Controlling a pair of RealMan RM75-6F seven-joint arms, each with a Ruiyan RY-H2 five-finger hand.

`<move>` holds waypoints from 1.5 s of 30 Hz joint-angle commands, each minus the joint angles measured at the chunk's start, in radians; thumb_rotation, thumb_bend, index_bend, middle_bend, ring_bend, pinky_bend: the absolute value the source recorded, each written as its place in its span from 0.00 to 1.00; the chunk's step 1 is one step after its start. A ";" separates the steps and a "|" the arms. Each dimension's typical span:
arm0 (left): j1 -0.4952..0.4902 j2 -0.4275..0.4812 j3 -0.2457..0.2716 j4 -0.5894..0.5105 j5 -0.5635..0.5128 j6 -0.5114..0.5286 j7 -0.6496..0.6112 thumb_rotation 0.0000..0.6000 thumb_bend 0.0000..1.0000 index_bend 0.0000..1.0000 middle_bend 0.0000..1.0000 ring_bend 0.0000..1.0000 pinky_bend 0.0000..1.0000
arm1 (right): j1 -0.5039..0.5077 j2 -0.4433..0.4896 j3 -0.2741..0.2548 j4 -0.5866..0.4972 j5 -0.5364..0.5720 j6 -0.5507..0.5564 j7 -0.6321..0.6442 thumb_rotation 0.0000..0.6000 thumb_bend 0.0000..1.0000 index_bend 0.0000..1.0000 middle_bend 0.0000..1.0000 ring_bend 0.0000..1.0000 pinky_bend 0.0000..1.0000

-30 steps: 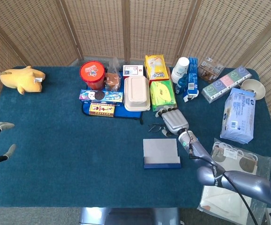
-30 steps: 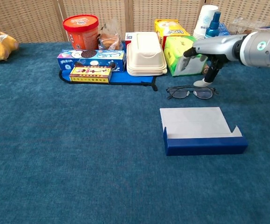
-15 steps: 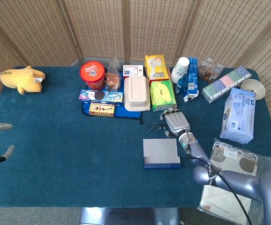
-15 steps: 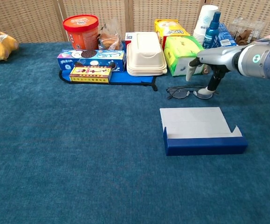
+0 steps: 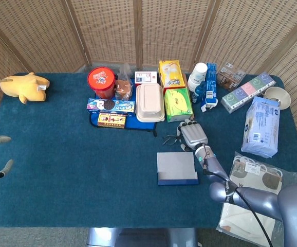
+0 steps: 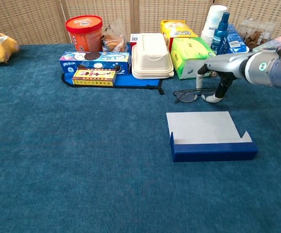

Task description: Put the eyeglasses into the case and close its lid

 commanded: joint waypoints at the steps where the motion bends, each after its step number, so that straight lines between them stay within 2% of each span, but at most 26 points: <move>1: 0.000 -0.001 -0.001 0.002 0.001 0.002 -0.003 1.00 0.31 0.25 0.29 0.21 0.14 | 0.001 -0.006 -0.002 0.006 -0.001 -0.004 0.003 1.00 0.32 0.38 0.22 0.11 0.20; 15: 0.006 -0.006 -0.004 0.015 0.003 0.018 -0.018 1.00 0.31 0.25 0.29 0.21 0.14 | 0.003 -0.026 0.008 0.026 -0.019 -0.009 0.030 1.00 0.30 0.47 0.24 0.14 0.22; 31: 0.017 -0.014 -0.003 0.043 0.000 0.030 -0.043 1.00 0.31 0.25 0.28 0.21 0.14 | 0.013 -0.049 0.020 0.049 -0.021 -0.017 0.044 1.00 0.28 0.59 0.33 0.23 0.28; 37: 0.022 -0.016 -0.001 0.051 0.002 0.036 -0.050 1.00 0.31 0.25 0.28 0.21 0.14 | 0.013 -0.055 0.030 0.043 -0.025 -0.006 0.054 1.00 0.28 0.63 0.37 0.27 0.29; 45: 0.031 -0.013 -0.004 0.055 0.001 0.049 -0.059 1.00 0.31 0.25 0.28 0.21 0.14 | 0.016 -0.038 0.045 0.010 -0.016 0.002 0.057 1.00 0.28 0.65 0.38 0.28 0.30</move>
